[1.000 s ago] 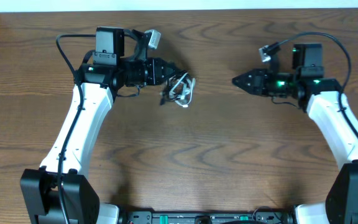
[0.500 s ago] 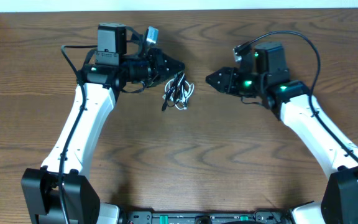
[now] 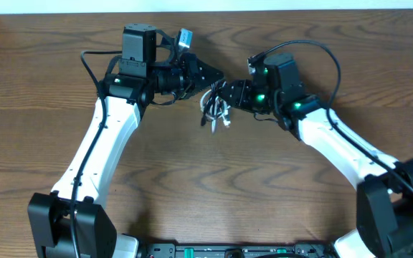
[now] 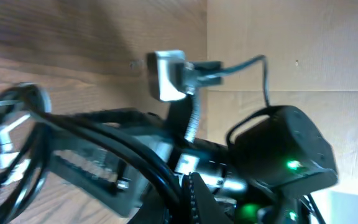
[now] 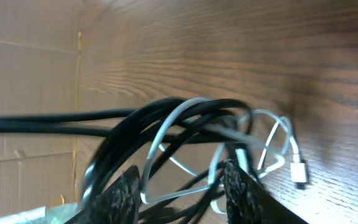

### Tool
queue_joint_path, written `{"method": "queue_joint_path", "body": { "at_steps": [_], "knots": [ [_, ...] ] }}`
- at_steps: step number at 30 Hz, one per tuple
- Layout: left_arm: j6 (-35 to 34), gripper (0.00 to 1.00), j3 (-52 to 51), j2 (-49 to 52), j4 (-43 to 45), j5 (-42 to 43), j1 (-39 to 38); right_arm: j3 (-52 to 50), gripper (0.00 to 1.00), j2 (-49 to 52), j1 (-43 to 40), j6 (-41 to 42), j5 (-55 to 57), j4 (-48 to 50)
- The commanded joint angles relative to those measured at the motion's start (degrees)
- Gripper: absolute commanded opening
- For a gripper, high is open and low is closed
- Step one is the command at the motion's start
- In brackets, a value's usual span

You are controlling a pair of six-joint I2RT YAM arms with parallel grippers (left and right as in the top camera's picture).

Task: Untangle cables

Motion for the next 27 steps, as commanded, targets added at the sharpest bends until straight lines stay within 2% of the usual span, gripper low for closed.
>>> {"method": "queue_joint_path", "body": {
  "at_steps": [1, 13, 17, 24, 27],
  "knots": [
    [-0.7, 0.08, 0.28, -0.35, 0.24, 1.38, -1.38, 0.24, 0.39, 2.67, 1.11, 2.91, 0.59, 2.45],
    [-0.72, 0.08, 0.28, -0.35, 0.42, 1.36, -3.58, 0.24, 0.39, 3.98, 1.77, 4.07, 0.11, 7.63],
    [-0.74, 0.07, 0.28, -0.35, 0.42, 1.38, -3.69, 0.24, 0.26, 4.35, 1.97, 4.44, 1.31, 7.56],
    [-0.7, 0.07, 0.28, -0.35, 0.42, 1.36, -3.69, 0.24, 0.15, 5.44, 2.64, 4.31, 1.9, 5.68],
    [-0.63, 0.07, 0.28, -0.35, 0.42, 1.01, -3.69, 0.24, 0.07, 5.44, 2.64, 2.16, 2.36, 3.54]
  ]
}}
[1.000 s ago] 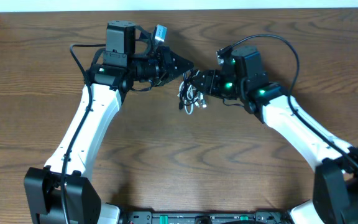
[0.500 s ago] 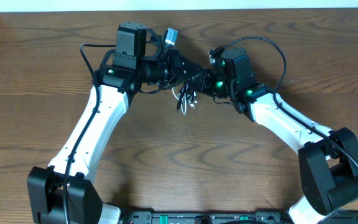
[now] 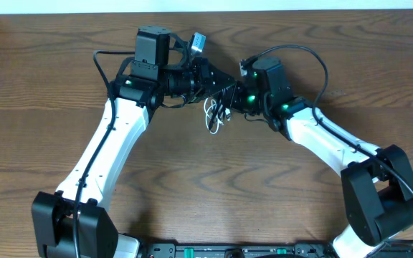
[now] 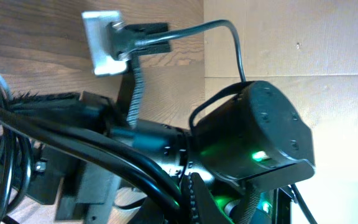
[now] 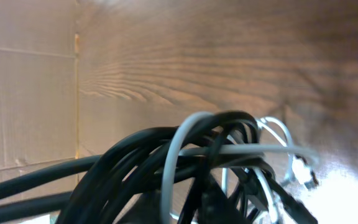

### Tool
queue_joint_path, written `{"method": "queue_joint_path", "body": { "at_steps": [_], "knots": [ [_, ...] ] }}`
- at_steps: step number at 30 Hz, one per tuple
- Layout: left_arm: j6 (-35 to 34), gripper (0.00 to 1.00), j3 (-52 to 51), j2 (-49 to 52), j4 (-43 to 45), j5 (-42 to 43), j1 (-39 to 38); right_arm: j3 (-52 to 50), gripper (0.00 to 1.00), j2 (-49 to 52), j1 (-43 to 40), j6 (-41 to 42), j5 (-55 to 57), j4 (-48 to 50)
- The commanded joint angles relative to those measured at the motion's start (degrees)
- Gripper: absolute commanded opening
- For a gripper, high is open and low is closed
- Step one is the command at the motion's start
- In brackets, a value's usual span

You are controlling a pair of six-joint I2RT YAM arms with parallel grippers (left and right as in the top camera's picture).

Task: Untangle cables

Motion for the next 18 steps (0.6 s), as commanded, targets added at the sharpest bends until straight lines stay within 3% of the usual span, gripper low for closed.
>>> {"method": "queue_joint_path", "body": {
  "at_steps": [1, 5, 12, 18],
  "knots": [
    [0.68, 0.07, 0.28, -0.35, 0.2, 0.7, -0.2, 0.26, 0.01, 0.9, 0.46, -3.1, 1.09, -2.58],
    [6.36, 0.07, 0.28, -0.35, -1.22, -1.99, -0.15, 0.26, 0.01, 0.39, -1.51, -8.35, 1.09, -8.41],
    [14.95, 0.08, 0.28, -0.33, -15.28, -21.31, -0.17, 0.26, 0.01, -6.08, -8.09, -16.57, 0.85, -19.23],
    [21.38, 0.37, 0.28, -0.33, -20.31, -25.42, -0.31, 0.26, 0.01, -12.74, -12.13, -19.87, 1.55, -26.71]
  ]
}}
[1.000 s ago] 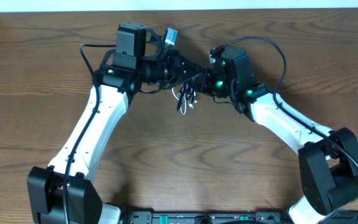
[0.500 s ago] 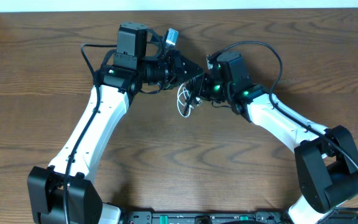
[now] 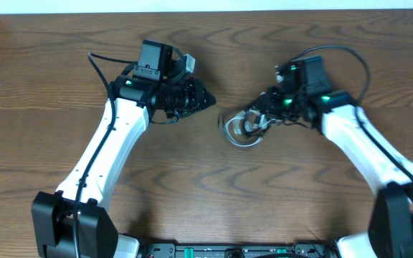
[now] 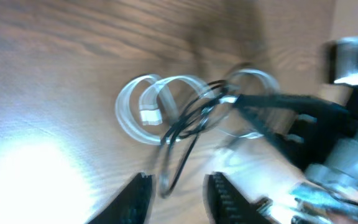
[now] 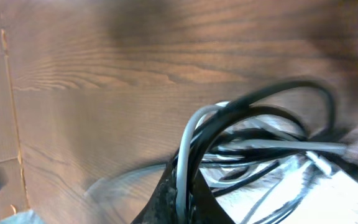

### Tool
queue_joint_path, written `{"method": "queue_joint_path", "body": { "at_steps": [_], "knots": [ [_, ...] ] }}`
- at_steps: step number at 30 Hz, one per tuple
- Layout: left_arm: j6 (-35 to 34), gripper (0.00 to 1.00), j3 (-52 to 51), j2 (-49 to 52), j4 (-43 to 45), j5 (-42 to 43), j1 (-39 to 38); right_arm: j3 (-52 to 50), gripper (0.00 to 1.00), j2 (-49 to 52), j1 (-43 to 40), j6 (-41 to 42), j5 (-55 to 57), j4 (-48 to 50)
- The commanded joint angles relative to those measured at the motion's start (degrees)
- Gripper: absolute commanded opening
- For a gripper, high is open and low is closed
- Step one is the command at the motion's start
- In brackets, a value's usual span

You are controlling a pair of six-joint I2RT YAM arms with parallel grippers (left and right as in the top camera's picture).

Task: Untangle cables

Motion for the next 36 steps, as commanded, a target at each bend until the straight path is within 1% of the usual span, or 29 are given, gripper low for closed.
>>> {"method": "queue_joint_path", "body": {
  "at_steps": [1, 4, 7, 11, 15, 16, 20, 26, 30, 36],
  "knots": [
    [6.27, 0.47, 0.46, -0.33, -0.28, -3.69, -0.57, 0.28, 0.01, -4.24, -0.96, -4.13, 0.98, -2.36],
    [6.27, 0.61, 0.46, -0.33, 0.22, -3.54, -1.73, 0.28, 0.01, -4.37, -0.96, -4.09, 1.29, -3.48],
    [6.29, 0.64, 0.46, -0.04, 0.87, -3.54, -3.58, 0.28, 0.01, -4.37, -0.96, -4.09, 0.39, -3.8],
    [6.51, 0.64, 0.46, 2.08, 2.12, -3.63, -6.16, 0.33, 0.01, -4.55, -1.42, -4.11, -5.49, -2.19],
    [7.17, 0.64, 0.46, 6.21, 3.72, -3.06, -7.1, 0.37, 0.01, -5.9, -4.76, -4.11, -16.61, 0.24],
    [8.04, 0.64, 0.46, 6.95, 4.13, -1.97, -7.1, 0.37, 0.01, -6.19, -5.73, -4.11, -18.51, 0.57],
    [14.73, 0.64, 0.46, 9.73, 7.43, 7.5, -7.1, 0.37, 0.01, -6.47, -9.64, -4.13, -26.29, 1.14],
    [15.04, 0.64, 0.46, 11.8, 12.74, 11.28, -7.5, 0.37, 0.01, -6.47, -11.91, -4.11, -29.51, 1.11],
    [16.28, 0.65, 0.46, 11.87, 16.17, 11.26, -9.05, 0.37, 0.01, -6.47, -11.91, -4.07, -30.42, 1.16],
    [16.72, 0.65, 0.46, 13.25, 17.33, 2.62, -11.93, 0.37, 0.01, -6.47, -12.04, -3.39, -34.47, 3.26]
  ]
}}
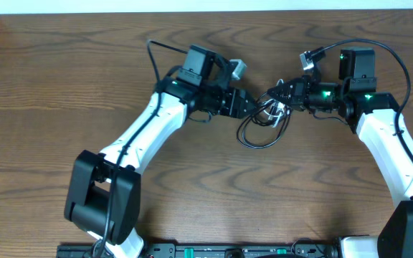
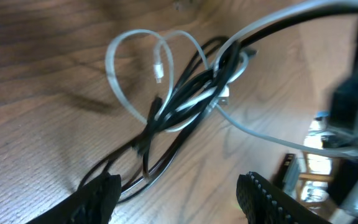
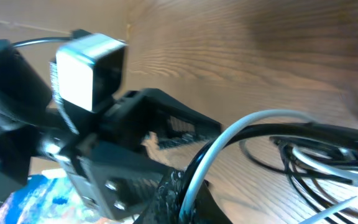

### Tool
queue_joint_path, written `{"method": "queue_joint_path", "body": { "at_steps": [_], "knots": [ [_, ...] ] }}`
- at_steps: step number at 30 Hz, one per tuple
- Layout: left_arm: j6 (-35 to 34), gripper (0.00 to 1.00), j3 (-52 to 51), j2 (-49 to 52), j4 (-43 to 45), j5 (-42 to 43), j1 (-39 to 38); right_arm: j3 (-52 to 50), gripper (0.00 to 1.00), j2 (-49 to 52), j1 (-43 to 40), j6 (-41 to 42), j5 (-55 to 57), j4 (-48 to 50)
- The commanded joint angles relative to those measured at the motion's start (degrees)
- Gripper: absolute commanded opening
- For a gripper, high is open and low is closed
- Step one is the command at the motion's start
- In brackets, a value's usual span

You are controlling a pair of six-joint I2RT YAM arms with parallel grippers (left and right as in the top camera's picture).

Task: Untangle cables

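Note:
A tangle of black and white cables (image 1: 264, 123) lies at mid-table, a black loop trailing toward the front. In the left wrist view the white loops and black strands (image 2: 179, 93) cross on the wood. My right gripper (image 1: 282, 97) is shut on a black and a white strand (image 3: 229, 134) at the bundle's far right, lifting them. Its fingers (image 3: 182, 186) pinch those strands in the right wrist view. My left gripper (image 1: 248, 107) stands wide open just left of the bundle, with nothing between its fingers (image 2: 101, 196).
Brown wooden table (image 1: 192, 193) all round. Cardboard walls border it at the back, and one edge shows at the far left. The two wrists sit a few centimetres apart over the bundle.
My left gripper was well left of the bundle and now stands open right beside it. The right gripper has moved back and right, still holding strands. A black loop now lies spread on the table.
Both grippers first met at the bundle, held off the table at the centre back, and pressed still closer. Then the left gripper stood apart and open while the right held the bundle further right. Now the left is back at the bundle, open.

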Motion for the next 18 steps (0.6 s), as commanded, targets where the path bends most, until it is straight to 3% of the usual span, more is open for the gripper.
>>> {"method": "queue_joint_path", "body": {
  "at_steps": [1, 13, 18],
  "knots": [
    [1.81, 0.64, 0.46, 2.19, 0.74, -4.5, -1.62, 0.37, 0.01, -1.57, -0.35, 0.28, -5.7, 1.38],
    [1.77, 0.64, 0.46, 6.93, 6.21, -4.74, -4.46, 0.37, 0.01, -1.57, -3.39, 7.04, -16.81, 10.25],
    [0.92, 0.52, 0.46, 8.5, 9.14, -4.74, -5.03, 0.37, 0.01, -1.57, -3.56, 9.11, -18.38, 12.63]
  ]
}}
